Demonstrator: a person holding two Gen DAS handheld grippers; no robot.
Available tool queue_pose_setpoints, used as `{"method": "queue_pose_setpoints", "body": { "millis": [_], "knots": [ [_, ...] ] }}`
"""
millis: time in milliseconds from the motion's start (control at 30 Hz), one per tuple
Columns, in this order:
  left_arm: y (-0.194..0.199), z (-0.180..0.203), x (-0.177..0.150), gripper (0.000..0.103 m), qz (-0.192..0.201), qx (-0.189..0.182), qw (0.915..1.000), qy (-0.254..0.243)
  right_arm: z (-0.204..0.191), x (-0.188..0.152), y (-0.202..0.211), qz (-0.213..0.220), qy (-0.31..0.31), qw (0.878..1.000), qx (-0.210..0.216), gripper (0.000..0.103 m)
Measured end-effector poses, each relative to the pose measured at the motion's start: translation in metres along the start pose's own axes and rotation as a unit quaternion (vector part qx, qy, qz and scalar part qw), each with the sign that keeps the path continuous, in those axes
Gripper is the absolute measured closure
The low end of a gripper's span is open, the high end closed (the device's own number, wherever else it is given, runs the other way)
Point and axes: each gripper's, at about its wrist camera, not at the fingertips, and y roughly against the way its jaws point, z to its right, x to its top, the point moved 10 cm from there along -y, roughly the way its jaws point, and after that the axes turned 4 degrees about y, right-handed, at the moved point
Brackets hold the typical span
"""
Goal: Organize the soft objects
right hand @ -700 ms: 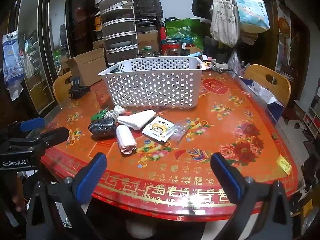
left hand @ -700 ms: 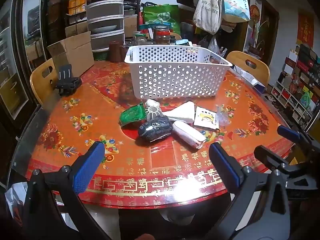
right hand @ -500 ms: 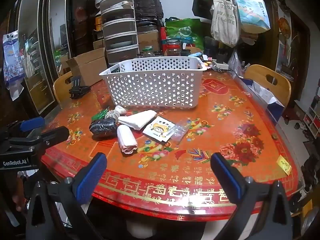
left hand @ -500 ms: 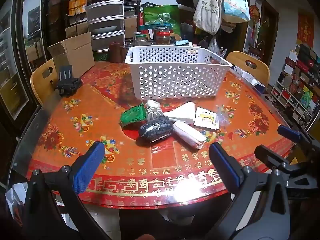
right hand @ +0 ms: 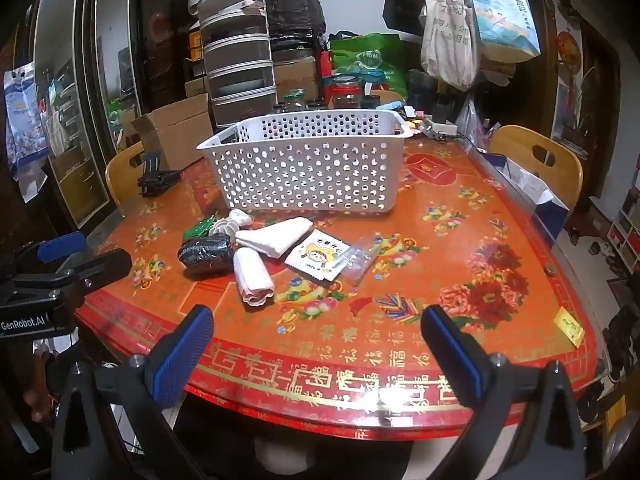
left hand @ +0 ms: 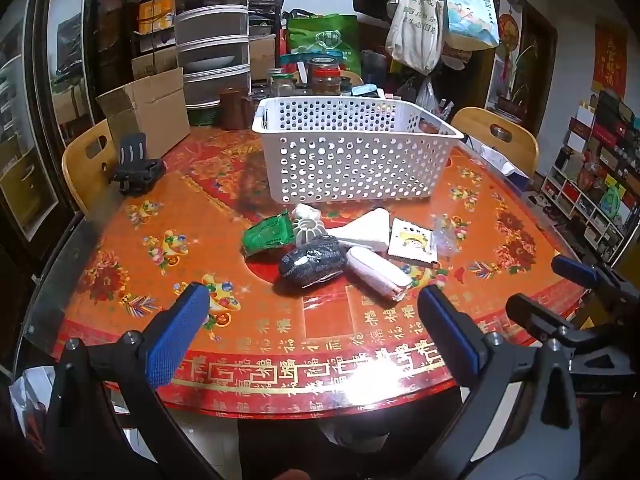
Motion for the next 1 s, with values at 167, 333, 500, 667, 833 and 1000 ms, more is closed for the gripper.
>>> {"method": "queue_pose_setpoints", "body": {
  "millis": [167, 333, 500, 667, 833, 1000],
  "knots": [
    [0.0013, -0.0008, 0.0009, 0.0, 0.001, -0.002, 1.0, 0.0, 0.0, -0.0002, -0.0002, -0.001, -0.002, 1.0, -0.001, 0.0],
    [0.0018, -0.0001, 0.0004, 0.0, -0.002, -0.005, 1.0, 0.003, 0.0006, -0.001, -0.0011, -0.003, -0.005, 1.0, 0.001, 0.0],
    [0.002, -0.0002, 0.0005, 0.0, 0.0, -0.006, 1.0, 0.003, 0.002, -0.0024, -0.0025, -0.006, -0.007, 1.0, 0.001, 0.0],
    [0.0017, -0.0005, 0.0004, 0.0, 0.002, -0.005, 1.0, 0.004, 0.0022, -0.0026, -0.0025, -0.007, -0.008, 1.0, 0.002, 0.0],
    [0.0023, -0.0007, 0.0005, 0.0, 0.002, -0.005, 1.0, 0.004, 0.0022, -0.0029, -0.0026, -0.007, -0.008, 1.0, 0.002, 0.0],
    [0.0024, -0.0008, 0.0003, 0.0, 0.002, -0.005, 1.0, 0.004, 0.002, -0.0035, -0.0026, -0.008, -0.008, 1.0, 0.003, 0.0]
  ]
}}
